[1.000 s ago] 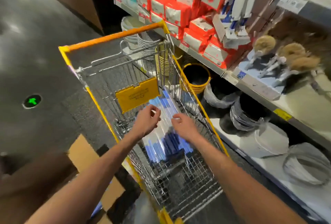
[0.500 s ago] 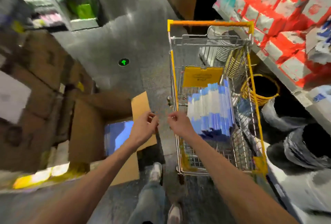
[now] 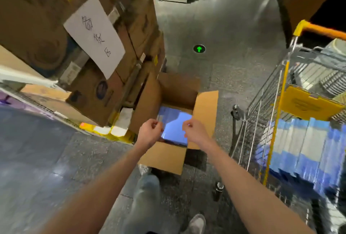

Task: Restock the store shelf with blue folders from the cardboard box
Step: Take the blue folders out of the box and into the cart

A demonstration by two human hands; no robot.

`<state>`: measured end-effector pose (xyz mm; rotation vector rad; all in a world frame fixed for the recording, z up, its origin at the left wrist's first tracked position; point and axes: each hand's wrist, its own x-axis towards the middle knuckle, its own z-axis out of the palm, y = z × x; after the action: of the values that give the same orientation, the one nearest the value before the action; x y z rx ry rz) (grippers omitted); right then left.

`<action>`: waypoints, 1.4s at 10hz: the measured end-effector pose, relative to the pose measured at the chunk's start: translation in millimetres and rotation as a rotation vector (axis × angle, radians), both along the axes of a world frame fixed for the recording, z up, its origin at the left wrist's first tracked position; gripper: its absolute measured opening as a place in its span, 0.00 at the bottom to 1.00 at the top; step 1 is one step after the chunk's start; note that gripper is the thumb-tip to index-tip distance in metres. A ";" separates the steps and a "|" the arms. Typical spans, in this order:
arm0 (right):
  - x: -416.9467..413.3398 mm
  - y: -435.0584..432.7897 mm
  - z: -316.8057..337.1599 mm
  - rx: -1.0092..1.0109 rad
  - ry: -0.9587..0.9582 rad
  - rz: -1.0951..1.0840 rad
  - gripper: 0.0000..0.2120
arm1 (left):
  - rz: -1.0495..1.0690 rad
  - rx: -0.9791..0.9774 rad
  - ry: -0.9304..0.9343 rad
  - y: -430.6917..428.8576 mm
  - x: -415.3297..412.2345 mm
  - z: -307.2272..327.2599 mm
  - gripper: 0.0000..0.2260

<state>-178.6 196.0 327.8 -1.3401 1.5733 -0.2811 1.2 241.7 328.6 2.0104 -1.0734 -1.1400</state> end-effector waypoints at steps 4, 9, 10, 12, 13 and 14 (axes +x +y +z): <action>101.3 -124.0 -54.9 0.141 0.174 -0.087 0.13 | -0.074 0.298 0.144 -151.6 94.0 -103.6 0.10; 113.8 -190.5 -313.6 0.607 -0.080 -0.484 0.07 | -0.156 0.447 0.016 -224.3 101.1 -311.0 0.17; 109.5 -201.9 -394.1 0.605 -0.103 -0.484 0.09 | -0.141 0.484 0.000 -234.4 98.9 -384.6 0.20; 92.1 -227.0 -542.6 0.547 0.001 -0.432 0.21 | -0.094 0.537 -0.017 -248.8 90.0 -539.7 0.15; 88.0 -230.8 -597.4 0.550 0.065 -0.358 0.24 | -0.137 0.536 0.017 -255.3 86.8 -601.8 0.24; 84.9 -229.1 -641.4 0.535 0.149 -0.232 0.23 | -0.184 0.551 -0.022 -260.2 84.9 -652.0 0.21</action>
<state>-93.7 -33.1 -313.6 -0.7793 1.7711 0.1022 86.2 -18.5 -323.3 2.3720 -1.0518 -1.6548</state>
